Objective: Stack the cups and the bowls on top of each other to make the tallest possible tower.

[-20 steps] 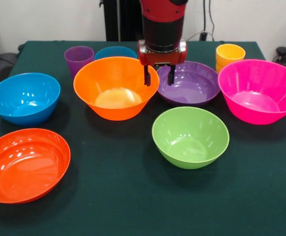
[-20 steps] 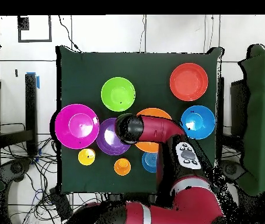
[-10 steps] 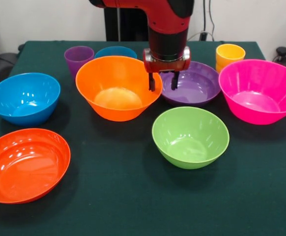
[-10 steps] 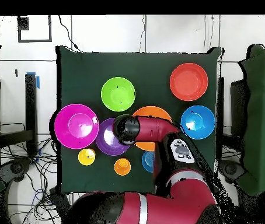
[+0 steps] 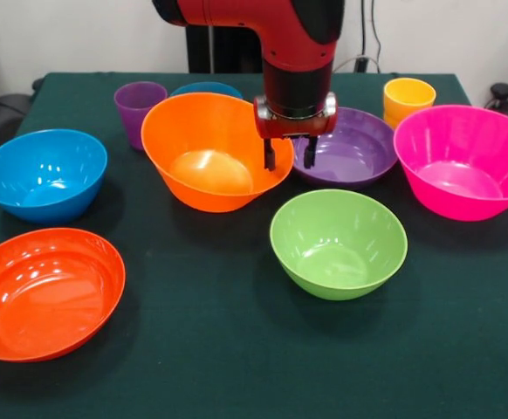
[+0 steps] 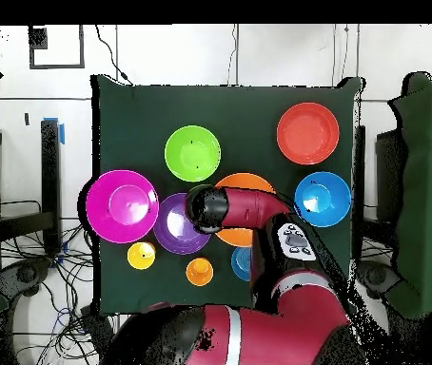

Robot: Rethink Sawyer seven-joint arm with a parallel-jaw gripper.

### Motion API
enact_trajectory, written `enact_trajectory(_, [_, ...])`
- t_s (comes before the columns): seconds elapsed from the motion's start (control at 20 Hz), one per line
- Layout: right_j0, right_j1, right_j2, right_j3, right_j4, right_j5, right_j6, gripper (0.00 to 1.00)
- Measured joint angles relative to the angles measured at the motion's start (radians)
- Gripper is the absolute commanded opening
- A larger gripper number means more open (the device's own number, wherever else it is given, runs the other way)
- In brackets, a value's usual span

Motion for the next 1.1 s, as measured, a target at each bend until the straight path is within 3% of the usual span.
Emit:
enact_trajectory(0.55, [0.0,0.005,0.0,-0.02,-0.018,-0.018,0.0,1.0])
enact_trajectory(0.6, [-0.002,0.004,0.0,-0.02,-0.027,-0.017,0.0,0.0])
enact_trajectory(1.1, [-0.011,-0.005,0.001,-0.023,-0.035,-0.025,0.0,0.0])
